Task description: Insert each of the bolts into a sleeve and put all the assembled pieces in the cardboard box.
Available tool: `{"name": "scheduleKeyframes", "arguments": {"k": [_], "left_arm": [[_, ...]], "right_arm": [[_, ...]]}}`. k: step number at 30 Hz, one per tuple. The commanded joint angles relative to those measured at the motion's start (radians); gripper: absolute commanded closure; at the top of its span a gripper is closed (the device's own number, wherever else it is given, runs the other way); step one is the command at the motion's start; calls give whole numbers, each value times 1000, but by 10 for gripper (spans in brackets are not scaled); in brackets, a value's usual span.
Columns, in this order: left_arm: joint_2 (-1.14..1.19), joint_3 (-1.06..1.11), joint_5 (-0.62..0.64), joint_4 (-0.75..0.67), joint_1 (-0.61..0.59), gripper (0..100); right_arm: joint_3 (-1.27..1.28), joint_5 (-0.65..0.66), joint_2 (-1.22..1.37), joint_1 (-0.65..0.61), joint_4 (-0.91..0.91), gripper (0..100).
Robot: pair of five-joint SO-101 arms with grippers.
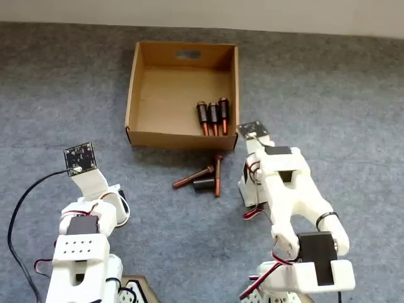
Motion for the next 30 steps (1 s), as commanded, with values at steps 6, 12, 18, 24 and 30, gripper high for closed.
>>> {"name": "scheduleKeyframes", "arguments": {"k": [6, 12, 18, 24, 30], "left_arm": [[-13, -122, -77, 72, -13, 992], [-4, -366, -468, 230, -58, 989], [64, -602, -516, 413, 22, 902], [392, -786, -519, 535, 257, 886], [668, -881, -519, 512, 449, 883]], "right_arm": [[-8, 18, -81, -8, -16, 993], [50, -64, -492, -24, 36, 993], [199, -166, -889, -97, 36, 993], [328, -255, -1153, -101, -1, 993], [446, -252, -1282, -101, -24, 992]]}}
